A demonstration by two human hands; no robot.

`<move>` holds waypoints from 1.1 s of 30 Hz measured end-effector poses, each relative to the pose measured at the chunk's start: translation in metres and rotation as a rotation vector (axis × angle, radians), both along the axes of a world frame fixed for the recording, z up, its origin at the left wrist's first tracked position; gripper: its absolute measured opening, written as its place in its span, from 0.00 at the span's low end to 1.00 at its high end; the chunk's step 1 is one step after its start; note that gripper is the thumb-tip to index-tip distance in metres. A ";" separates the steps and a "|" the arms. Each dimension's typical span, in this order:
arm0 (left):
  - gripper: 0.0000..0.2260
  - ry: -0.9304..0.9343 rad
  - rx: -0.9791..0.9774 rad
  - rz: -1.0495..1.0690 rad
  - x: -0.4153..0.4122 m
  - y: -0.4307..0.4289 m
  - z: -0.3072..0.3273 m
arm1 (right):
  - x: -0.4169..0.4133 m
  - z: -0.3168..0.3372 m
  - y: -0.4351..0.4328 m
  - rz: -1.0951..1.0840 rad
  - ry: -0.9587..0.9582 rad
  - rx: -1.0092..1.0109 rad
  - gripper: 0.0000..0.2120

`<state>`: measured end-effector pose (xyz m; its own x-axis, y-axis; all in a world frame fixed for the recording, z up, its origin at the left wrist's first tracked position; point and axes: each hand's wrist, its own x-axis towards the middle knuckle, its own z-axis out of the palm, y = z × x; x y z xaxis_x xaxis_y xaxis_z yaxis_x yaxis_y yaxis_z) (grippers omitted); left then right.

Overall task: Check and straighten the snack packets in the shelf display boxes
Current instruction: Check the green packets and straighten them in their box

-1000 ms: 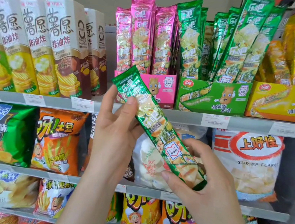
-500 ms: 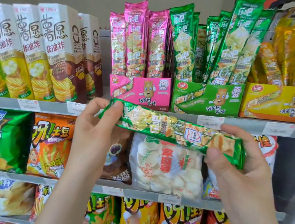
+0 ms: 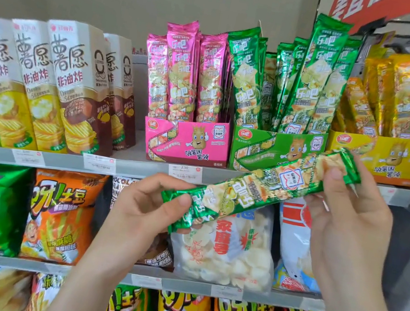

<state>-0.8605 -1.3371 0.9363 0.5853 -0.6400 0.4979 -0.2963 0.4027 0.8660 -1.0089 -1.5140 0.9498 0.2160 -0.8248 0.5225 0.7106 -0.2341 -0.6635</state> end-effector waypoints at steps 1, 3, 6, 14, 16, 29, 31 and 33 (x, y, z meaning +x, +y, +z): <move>0.16 -0.024 0.004 0.011 -0.001 -0.001 0.000 | 0.002 0.004 -0.001 -0.003 0.005 -0.009 0.23; 0.11 -0.059 0.006 0.032 -0.003 -0.004 -0.001 | 0.005 0.014 -0.006 -0.015 0.023 -0.051 0.17; 0.07 -0.027 -0.043 0.058 -0.007 -0.011 0.000 | 0.007 0.030 -0.017 -0.040 0.069 -0.157 0.10; 0.05 0.006 -0.362 0.263 0.006 -0.021 0.071 | -0.015 0.046 -0.041 0.342 0.735 -0.564 0.23; 0.08 -0.167 -0.326 0.302 0.001 -0.029 0.099 | -0.014 0.057 -0.037 0.387 0.831 -0.683 0.23; 0.10 -0.679 -0.277 0.243 -0.012 -0.095 0.263 | 0.005 0.236 -0.051 -0.050 0.220 -0.907 0.39; 0.10 -0.899 -0.062 0.423 0.002 -0.107 0.272 | 0.008 0.258 -0.063 -0.107 0.168 -0.881 0.41; 0.09 -1.122 0.198 0.548 0.013 -0.119 0.270 | 0.013 0.275 -0.074 -0.192 0.149 -0.897 0.42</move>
